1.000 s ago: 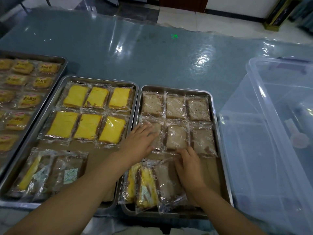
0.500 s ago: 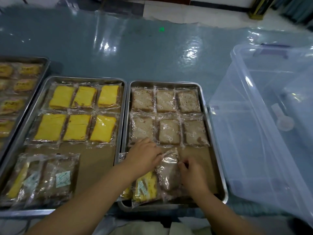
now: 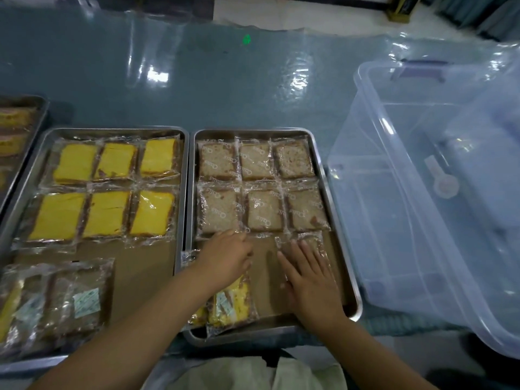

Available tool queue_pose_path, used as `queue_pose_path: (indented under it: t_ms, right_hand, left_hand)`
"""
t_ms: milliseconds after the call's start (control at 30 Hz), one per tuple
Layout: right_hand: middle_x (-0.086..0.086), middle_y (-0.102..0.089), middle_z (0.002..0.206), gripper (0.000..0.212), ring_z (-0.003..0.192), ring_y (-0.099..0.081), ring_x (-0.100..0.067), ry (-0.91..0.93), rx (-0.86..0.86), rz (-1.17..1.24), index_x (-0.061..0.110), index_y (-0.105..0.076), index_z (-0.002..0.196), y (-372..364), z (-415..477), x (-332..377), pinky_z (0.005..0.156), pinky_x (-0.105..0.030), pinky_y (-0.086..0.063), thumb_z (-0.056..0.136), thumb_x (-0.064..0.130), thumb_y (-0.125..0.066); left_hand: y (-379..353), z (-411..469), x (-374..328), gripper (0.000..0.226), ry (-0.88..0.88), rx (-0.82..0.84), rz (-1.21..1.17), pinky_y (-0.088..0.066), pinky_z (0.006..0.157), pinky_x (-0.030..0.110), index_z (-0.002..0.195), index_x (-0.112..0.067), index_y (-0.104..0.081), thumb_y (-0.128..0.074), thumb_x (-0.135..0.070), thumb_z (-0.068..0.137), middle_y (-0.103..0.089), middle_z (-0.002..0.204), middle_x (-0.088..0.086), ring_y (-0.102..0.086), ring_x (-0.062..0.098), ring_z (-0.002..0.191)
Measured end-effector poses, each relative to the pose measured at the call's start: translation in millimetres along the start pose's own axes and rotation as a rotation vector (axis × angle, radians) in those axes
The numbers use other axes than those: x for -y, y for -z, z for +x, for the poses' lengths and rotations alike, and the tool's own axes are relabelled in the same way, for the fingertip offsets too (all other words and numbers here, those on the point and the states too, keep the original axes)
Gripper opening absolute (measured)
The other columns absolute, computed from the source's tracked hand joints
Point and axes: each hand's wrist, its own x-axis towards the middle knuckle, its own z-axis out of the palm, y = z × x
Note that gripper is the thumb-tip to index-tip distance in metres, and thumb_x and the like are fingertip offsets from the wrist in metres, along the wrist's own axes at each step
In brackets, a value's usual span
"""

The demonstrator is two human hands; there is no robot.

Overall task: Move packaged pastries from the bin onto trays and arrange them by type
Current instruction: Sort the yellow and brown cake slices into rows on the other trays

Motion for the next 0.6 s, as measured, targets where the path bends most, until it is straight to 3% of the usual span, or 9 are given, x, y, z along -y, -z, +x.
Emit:
queue_pose_path:
  t_ms: [67,133,300,500,600]
  right_hand:
    - [-0.003,0.000,0.158,0.058,0.144,0.009,-0.027,-0.010,0.065,-0.020,0.031,-0.011,0.148,-8.3,-3.4,-6.0,0.117,-0.045,0.004,0.093,0.048,-0.021]
    - [0.000,0.004,0.157,0.059,0.144,0.013,-0.024,-0.017,0.055,-0.048,0.032,-0.008,0.148,-13.4,-8.1,-14.4,0.115,-0.039,0.010,0.093,0.051,-0.015]
    - [0.003,-0.002,0.157,0.056,0.143,0.011,-0.018,-0.051,0.055,-0.038,0.032,-0.013,0.147,-10.7,-10.7,-19.4,0.115,-0.037,0.007,0.097,0.042,-0.036]
    - [0.002,-0.014,0.157,0.048,0.144,0.004,-0.016,-0.134,0.035,-0.001,0.031,-0.030,0.145,0.3,-9.4,-4.4,0.116,-0.034,0.005,0.098,0.036,-0.038]
    - [-0.006,-0.033,0.151,0.045,0.143,-0.018,-0.025,-0.137,-0.056,0.087,0.020,-0.049,0.136,7.4,-6.5,18.1,0.115,-0.040,-0.014,0.092,0.023,-0.056]
  left_hand:
    - [3.5,-1.7,4.6,0.023,0.009,0.018,-0.028,-0.034,0.086,0.031,0.110,-0.025,-0.066,-0.055,-0.024,0.090,-0.059,0.110,-0.005,-0.048,0.017,0.105]
    - [8.0,-4.0,10.9,0.025,0.032,0.026,-0.046,-0.035,0.089,0.030,0.111,-0.025,-0.066,-0.054,-0.018,0.090,-0.060,0.109,-0.004,-0.049,0.017,0.107]
    - [17.0,-14.1,20.7,0.025,0.053,-0.017,-0.039,-0.034,0.088,0.028,0.114,-0.025,-0.065,-0.054,-0.024,0.091,-0.061,0.109,-0.006,-0.051,0.016,0.104]
    - [21.9,-30.5,30.3,0.031,0.038,-0.026,0.051,-0.032,0.087,0.031,0.120,-0.025,-0.060,-0.052,-0.031,0.091,-0.059,0.106,-0.002,-0.045,0.017,0.104]
    - [24.4,-36.7,33.0,0.025,0.040,-0.042,-0.004,-0.033,0.088,0.028,0.111,-0.022,-0.062,-0.057,-0.031,0.088,-0.058,0.108,-0.004,-0.044,0.014,0.107]
